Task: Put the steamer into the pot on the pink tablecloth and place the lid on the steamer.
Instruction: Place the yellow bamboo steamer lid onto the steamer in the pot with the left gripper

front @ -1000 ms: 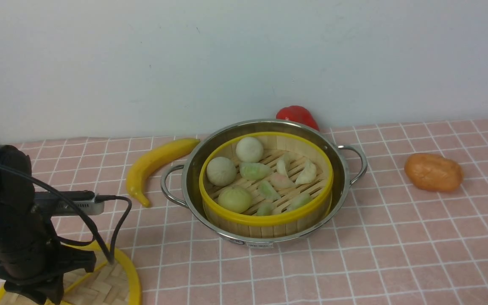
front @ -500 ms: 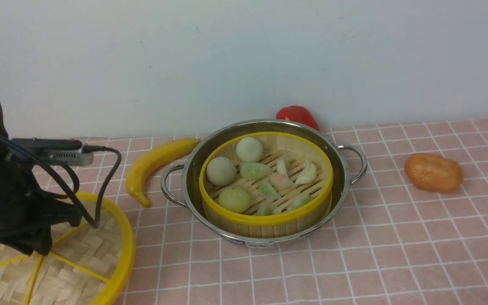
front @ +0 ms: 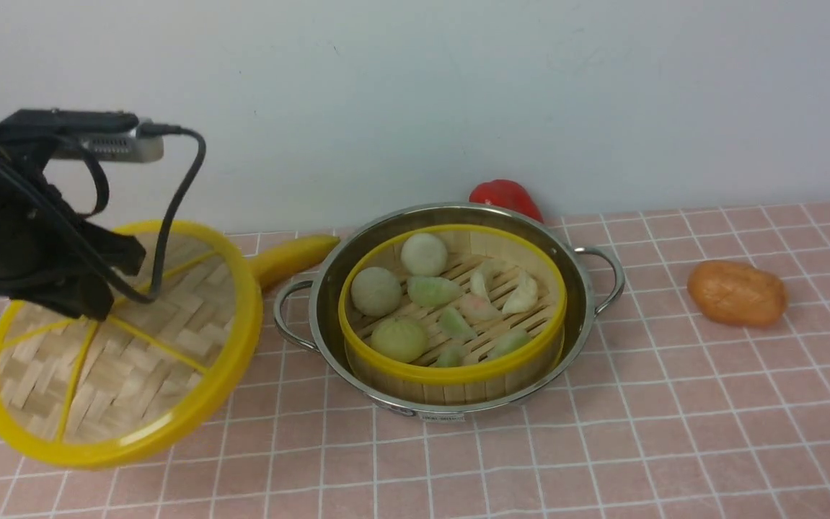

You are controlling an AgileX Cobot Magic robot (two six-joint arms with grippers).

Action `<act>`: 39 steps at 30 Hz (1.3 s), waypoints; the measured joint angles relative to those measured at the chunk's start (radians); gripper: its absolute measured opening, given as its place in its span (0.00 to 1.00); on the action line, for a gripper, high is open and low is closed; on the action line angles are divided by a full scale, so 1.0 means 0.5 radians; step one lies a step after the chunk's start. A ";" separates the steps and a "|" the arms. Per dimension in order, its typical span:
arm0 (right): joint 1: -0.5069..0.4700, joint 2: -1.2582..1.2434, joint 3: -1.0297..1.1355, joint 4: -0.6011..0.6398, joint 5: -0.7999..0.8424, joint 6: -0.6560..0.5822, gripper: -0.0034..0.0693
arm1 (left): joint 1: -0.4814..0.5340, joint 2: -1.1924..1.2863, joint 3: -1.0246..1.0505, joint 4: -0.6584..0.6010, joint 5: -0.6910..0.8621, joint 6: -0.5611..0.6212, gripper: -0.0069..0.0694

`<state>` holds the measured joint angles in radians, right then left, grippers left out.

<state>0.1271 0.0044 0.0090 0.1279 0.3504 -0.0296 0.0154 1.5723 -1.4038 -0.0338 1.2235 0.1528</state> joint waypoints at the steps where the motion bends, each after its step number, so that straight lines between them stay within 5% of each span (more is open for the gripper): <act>1: 0.000 0.000 0.000 0.000 0.000 0.000 0.38 | -0.026 0.017 -0.048 0.000 0.002 0.005 0.24; 26: 0.000 0.000 0.000 0.000 0.000 0.000 0.38 | -1.059 0.991 -1.274 0.231 0.007 0.298 0.24; 39: 0.000 0.000 0.000 0.000 0.000 0.000 0.38 | -1.113 1.085 -1.288 0.290 0.007 0.412 0.24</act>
<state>0.1271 0.0044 0.0090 0.1279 0.3504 -0.0296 -0.5414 2.1148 -2.0476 0.1115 1.2272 0.3586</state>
